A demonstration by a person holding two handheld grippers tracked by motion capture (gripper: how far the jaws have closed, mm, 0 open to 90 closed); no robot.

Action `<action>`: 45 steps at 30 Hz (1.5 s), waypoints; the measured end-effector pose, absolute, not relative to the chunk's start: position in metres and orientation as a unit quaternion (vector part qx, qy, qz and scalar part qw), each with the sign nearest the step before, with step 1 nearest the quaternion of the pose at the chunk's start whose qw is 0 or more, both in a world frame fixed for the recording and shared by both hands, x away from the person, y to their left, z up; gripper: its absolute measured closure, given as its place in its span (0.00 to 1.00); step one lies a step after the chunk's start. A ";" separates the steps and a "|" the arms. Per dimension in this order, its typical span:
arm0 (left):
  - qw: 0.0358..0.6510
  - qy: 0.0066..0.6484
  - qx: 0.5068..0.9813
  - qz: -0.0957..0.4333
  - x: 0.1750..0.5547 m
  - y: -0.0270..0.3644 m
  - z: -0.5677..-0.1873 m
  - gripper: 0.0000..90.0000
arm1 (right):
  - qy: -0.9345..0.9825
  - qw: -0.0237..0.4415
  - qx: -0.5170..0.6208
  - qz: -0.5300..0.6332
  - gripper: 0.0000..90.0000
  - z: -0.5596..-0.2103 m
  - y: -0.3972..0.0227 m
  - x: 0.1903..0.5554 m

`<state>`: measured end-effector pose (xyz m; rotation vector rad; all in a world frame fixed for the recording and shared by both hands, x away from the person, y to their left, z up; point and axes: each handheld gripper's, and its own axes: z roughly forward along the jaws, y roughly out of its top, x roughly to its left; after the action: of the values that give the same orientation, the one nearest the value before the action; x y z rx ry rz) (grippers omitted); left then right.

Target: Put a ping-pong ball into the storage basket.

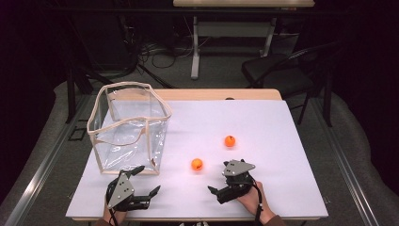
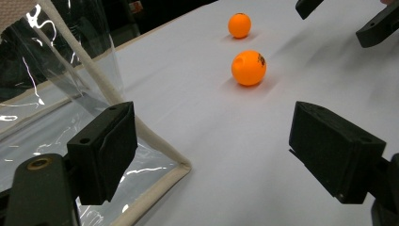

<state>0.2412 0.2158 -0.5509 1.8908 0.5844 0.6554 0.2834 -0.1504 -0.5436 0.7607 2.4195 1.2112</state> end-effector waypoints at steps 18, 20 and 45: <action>0.503 0.237 0.787 0.267 0.242 0.214 -0.551 0.18 | 0.854 0.149 0.269 0.420 0.00 -0.547 -0.131 0.296; 0.504 0.237 0.786 0.267 0.242 0.214 -0.551 0.18 | 0.854 0.149 0.269 0.420 0.00 -0.547 -0.129 0.298; 0.504 0.236 0.787 0.266 0.244 0.213 -0.551 0.18 | 0.851 0.139 0.289 0.415 0.00 -0.546 -0.109 0.323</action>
<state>0.2438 0.2135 -0.5512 1.9001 0.5697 0.6418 0.3232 -0.1092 -0.5460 0.8351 2.4615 1.1996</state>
